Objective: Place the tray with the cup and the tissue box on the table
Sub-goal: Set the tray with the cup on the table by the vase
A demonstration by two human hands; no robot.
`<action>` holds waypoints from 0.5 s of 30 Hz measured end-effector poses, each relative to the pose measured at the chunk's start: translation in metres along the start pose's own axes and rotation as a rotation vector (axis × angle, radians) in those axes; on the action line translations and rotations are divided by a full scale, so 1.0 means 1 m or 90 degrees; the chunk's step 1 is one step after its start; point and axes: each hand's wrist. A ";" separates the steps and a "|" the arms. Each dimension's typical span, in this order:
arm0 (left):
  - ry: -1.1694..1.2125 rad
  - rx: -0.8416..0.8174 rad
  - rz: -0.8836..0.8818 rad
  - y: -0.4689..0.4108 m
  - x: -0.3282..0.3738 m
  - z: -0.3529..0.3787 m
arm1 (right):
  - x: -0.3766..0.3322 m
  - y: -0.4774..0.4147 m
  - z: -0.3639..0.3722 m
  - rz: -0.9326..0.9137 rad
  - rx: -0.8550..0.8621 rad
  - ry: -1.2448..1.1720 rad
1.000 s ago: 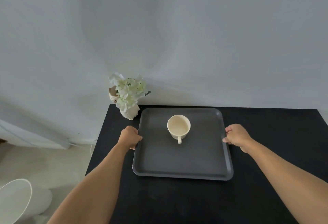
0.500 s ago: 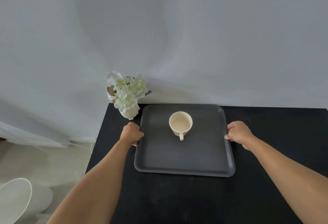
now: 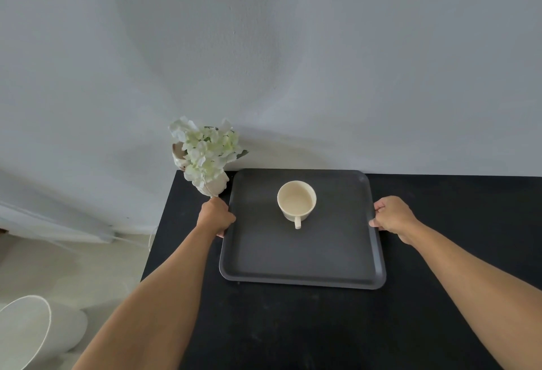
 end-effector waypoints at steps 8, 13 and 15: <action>-0.016 0.019 0.002 -0.001 0.001 0.003 | 0.001 -0.001 0.002 0.004 0.001 0.010; -0.050 0.007 -0.012 -0.002 0.001 0.003 | -0.001 0.001 0.003 -0.005 -0.003 0.026; -0.043 0.028 -0.016 0.003 0.004 0.004 | -0.002 0.002 0.002 -0.009 -0.006 0.046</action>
Point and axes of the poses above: each hand's wrist, its own y-axis away from the middle knuckle, its own z-axis out of the palm, x = y × z, and after that the axes turned 13 degrees about -z, right-handed
